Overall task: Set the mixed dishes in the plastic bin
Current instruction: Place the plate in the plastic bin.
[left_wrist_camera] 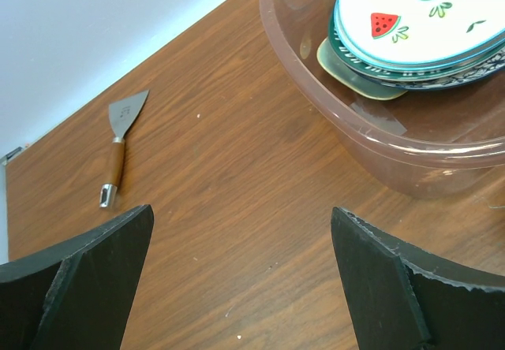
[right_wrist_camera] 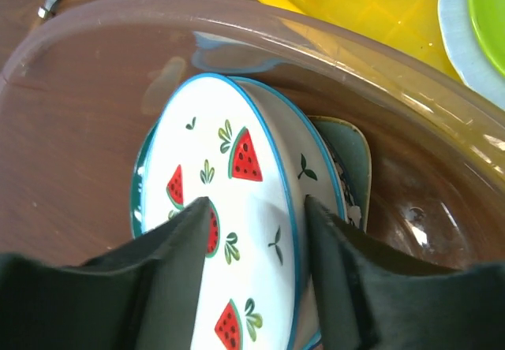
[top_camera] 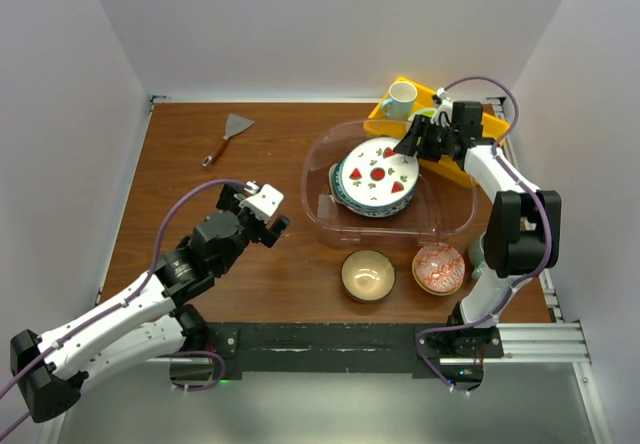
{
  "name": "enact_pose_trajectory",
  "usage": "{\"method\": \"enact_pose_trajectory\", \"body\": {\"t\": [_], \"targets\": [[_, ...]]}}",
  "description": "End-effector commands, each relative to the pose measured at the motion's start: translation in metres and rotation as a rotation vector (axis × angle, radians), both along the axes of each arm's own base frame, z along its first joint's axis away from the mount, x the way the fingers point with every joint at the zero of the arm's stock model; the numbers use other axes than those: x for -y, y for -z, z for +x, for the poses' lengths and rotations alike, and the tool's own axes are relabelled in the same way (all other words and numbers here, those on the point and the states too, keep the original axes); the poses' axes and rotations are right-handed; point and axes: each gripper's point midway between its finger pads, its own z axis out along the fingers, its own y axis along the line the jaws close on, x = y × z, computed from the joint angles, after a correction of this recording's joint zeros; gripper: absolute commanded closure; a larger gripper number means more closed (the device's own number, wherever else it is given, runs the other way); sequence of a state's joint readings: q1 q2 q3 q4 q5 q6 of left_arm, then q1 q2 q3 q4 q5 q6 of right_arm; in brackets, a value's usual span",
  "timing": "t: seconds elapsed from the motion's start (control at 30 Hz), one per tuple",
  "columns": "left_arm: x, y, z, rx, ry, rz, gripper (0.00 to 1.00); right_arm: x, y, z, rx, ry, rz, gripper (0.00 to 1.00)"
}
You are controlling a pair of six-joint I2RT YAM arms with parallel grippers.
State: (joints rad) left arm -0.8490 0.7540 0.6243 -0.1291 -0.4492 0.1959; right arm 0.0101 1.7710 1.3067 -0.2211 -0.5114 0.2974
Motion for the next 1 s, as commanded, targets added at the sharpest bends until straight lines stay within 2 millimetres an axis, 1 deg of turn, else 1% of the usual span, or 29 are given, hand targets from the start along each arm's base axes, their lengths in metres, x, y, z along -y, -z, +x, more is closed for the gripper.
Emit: {"method": "enact_pose_trajectory", "body": {"t": [0.0,0.07,0.1,0.13,0.17,0.2,0.23,0.27,0.3,0.33,0.37,0.4,0.47,0.5,0.53,0.57,0.6,0.63,0.67,0.7,0.73,0.77,0.8,0.83,0.87,0.93,0.97], "targets": [[0.007,-0.008,0.0,0.0,0.031,-0.081,0.0,0.008,-0.058,0.005,0.205,-0.047,-0.096,0.33],[0.008,-0.008,0.0,-0.014,0.035,-0.109,0.0,0.01,-0.057,-0.002,0.232,-0.092,-0.152,0.28],[0.008,-0.009,0.001,-0.015,0.034,-0.119,0.0,0.011,-0.069,-0.007,0.269,-0.102,-0.166,0.25],[0.008,-0.01,0.001,-0.023,0.028,-0.145,0.0,0.01,-0.068,-0.013,0.289,-0.147,-0.194,0.23],[0.007,-0.014,0.001,-0.024,0.016,-0.175,0.0,0.009,-0.072,-0.019,0.293,-0.162,-0.192,0.21],[0.008,-0.017,0.001,-0.026,0.017,-0.204,0.0,0.009,-0.08,-0.026,0.343,-0.205,-0.234,0.2],[0.013,-0.019,-0.002,-0.041,0.035,-0.249,0.0,0.006,-0.088,-0.032,0.372,-0.238,-0.234,0.17],[0.016,-0.024,-0.006,-0.051,0.044,-0.3,0.0,0.005,-0.091,-0.039,0.382,-0.258,-0.239,0.15],[0.02,-0.025,-0.008,-0.063,0.057,-0.335,0.0,0.004,-0.103,-0.048,0.431,-0.281,-0.257,0.14],[0.027,-0.025,-0.013,-0.101,0.075,-0.404,0.0,0.001,-0.109,-0.055,0.453,-0.308,-0.249,0.11],[0.029,-0.025,-0.017,-0.121,0.084,-0.439,0.0,-0.001,-0.114,-0.061,0.475,-0.323,-0.25,0.09],[0.031,-0.024,-0.02,-0.145,0.091,-0.467,0.0,-0.002,-0.124,-0.072,0.518,-0.339,-0.261,0.07],[0.04,-0.024,-0.029,-0.207,0.118,-0.544,0.0,-0.007,-0.137,-0.083,0.582,-0.369,-0.251,0.02],[0.043,-0.022,-0.033,-0.232,0.127,-0.563,0.0,-0.008,-0.135,-0.089,0.593,-0.382,-0.247,0.02],[0.048,-0.021,-0.037,-0.276,0.14,-0.606,0.0,-0.01,-0.146,-0.098,0.634,-0.388,-0.248,0.02],[0.05,-0.022,-0.039,-0.294,0.143,-0.632,0.0,-0.013,-0.151,-0.102,0.661,-0.403,-0.239,0.02],[0.052,-0.019,-0.042,-0.324,0.141,-0.646,0.0,-0.014,-0.147,-0.107,0.659,-0.405,-0.228,0.02],[0.056,-0.019,-0.046,-0.358,0.147,-0.684,0.0,-0.004,-0.154,-0.109,0.683,-0.374,-0.232,0.02],[0.057,-0.015,-0.047,-0.383,0.14,-0.698,0.0,-0.004,-0.158,-0.11,0.711,-0.368,-0.224,0.02],[0.058,-0.013,-0.048,-0.4,0.135,-0.715,0.0,-0.005,-0.148,-0.115,0.685,-0.368,-0.185,0.02],[0.061,-0.011,-0.05,-0.434,0.13,-0.752,0.0,-0.003,-0.148,-0.117,0.689,-0.362,-0.172,0.02],[0.062,-0.003,-0.052,-0.46,0.125,-0.757,0.0,-0.004,-0.149,-0.12,0.703,-0.366,-0.169,0.02],[0.064,-0.002,-0.053,-0.471,0.127,-0.776,0.0,-0.006,-0.143,-0.125,0.702,-0.392,-0.164,0.02],[0.067,0.001,-0.055,-0.499,0.126,-0.803,0.0,-0.006,-0.141,-0.128,0.704,-0.402,-0.165,0.02],[0.068,0.01,-0.056,-0.524,0.115,-0.809,0.0,-0.007,-0.142,-0.133,0.71,-0.41,-0.165,0.02],[0.073,0.016,-0.059,-0.571,0.112,-0.866,0.0,-0.01,-0.138,-0.139,0.715,-0.438,-0.156,0.02],[0.076,0.031,-0.063,-0.617,0.111,-0.868,0.0,-0.011,-0.139,-0.14,0.72,-0.446,-0.153,0.02]]}}
